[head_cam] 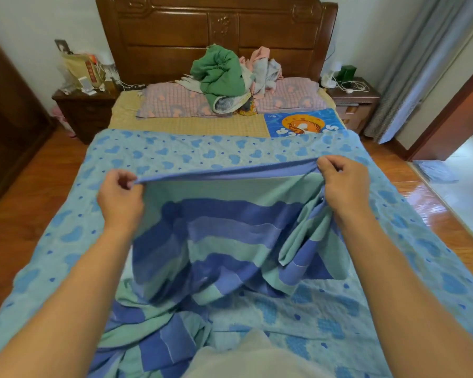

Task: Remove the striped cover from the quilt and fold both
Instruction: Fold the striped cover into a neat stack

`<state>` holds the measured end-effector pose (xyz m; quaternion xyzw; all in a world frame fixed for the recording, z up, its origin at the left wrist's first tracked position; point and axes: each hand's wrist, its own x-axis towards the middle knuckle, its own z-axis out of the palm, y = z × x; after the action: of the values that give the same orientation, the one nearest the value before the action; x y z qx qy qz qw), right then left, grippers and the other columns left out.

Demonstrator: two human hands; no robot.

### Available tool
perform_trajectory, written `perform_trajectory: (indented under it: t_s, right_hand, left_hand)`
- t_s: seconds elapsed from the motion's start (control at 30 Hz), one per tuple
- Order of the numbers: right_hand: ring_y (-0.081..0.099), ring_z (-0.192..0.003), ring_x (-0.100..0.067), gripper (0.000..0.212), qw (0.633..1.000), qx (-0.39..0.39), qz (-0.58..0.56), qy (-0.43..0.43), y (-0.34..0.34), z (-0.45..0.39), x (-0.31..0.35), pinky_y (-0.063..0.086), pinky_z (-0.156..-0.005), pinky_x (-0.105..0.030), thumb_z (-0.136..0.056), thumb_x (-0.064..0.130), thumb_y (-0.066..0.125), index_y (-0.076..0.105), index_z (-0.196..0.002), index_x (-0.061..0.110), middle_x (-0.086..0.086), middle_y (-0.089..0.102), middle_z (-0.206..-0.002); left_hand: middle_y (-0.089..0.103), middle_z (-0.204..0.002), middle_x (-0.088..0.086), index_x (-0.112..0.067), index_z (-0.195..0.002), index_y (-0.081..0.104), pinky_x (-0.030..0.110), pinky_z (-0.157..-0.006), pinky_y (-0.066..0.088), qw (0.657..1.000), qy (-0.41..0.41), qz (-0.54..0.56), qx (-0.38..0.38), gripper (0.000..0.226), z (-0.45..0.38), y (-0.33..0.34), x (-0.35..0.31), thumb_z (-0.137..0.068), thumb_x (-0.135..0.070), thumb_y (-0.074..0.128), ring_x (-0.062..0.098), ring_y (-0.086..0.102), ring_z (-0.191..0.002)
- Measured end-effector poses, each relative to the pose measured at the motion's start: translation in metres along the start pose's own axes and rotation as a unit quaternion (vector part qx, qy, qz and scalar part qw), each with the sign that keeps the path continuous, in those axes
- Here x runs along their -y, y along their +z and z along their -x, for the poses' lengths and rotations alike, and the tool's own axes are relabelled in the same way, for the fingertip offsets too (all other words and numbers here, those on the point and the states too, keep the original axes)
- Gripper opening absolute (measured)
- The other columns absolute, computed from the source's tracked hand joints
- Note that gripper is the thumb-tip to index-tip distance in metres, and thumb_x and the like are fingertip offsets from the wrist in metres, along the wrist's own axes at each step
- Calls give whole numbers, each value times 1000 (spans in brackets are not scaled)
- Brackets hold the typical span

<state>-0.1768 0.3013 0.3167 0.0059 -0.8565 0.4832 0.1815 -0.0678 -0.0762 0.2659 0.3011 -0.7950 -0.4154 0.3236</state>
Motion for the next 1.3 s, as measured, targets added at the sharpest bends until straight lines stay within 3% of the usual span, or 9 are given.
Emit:
perform_trajectory:
  t_s: [0.27,0.37,0.47,0.57,0.67,0.87,1.0,1.17,1.3]
  right_hand:
    - [51,-71,-12,22,992,26,-112,55,-18,-1,-19,45,-70,-36,-96,20,57,66,-77,17,0,60,-71]
    - [52,-61,-6,13,953,278,-113,28,-6,36,17,43,-59,-18,-89,41,64,71,-95,31,12,59,-65]
    - [55,-62,3,48,855,513,-21,-77,22,75,49,41,-60,-9,-74,54,73,56,-118,53,23,60,-72]
    - [58,-71,1,14,837,512,96,-170,36,83,50,50,-70,-23,-82,35,72,61,-88,42,19,63,-78]
    - [45,-58,-8,26,830,480,203,-198,29,76,34,43,-63,-36,-93,30,59,55,-68,23,3,51,-60]
    - [53,-70,-1,30,930,350,47,-106,24,72,33,38,-66,-23,-95,14,53,54,-66,19,12,56,-76]
    - [39,-50,-3,35,939,342,-34,-21,21,69,25,35,-55,-22,-94,18,56,44,-61,19,13,41,-55]
    - [45,-56,-3,25,858,512,29,-26,36,98,12,39,-54,-17,-81,49,71,58,-81,27,12,52,-69]
    - [54,-63,-9,15,928,362,77,-33,38,81,11,42,-61,-26,-94,25,61,61,-79,27,7,60,-70]
  left_hand:
    - [55,-58,6,-13,-68,56,29,-53,38,923,17,-12,383,26,14,-16,-32,-88,-16,73,17,48,-55]
    - [51,-54,0,-13,-70,55,28,-49,35,886,65,30,458,30,53,1,-63,-82,-36,71,16,43,-51]
    - [52,-54,-9,-17,-71,60,24,-50,38,845,142,10,516,24,85,21,-85,-81,-37,69,7,43,-50]
    - [55,-55,-9,-20,-68,65,22,-52,37,869,138,36,473,21,106,32,-79,-87,-25,72,1,42,-52]
    - [52,-56,-17,-26,-74,63,16,-54,35,916,61,110,382,18,127,33,-56,-91,-27,69,0,41,-52]
    - [56,-77,-13,-32,-87,50,20,-63,43,896,15,71,438,26,154,33,1,-84,-53,66,4,49,-65]
    - [51,-68,-9,-31,-78,49,31,-62,40,911,53,-20,409,20,137,27,30,-86,-30,68,6,41,-60]
    - [53,-75,-10,-30,-88,55,30,-63,41,959,137,-39,245,29,99,20,-7,-89,-1,57,9,47,-67]
    - [44,-82,-14,-23,-92,54,18,-64,37,940,300,1,162,15,114,-3,-39,-89,-8,52,7,41,-68]
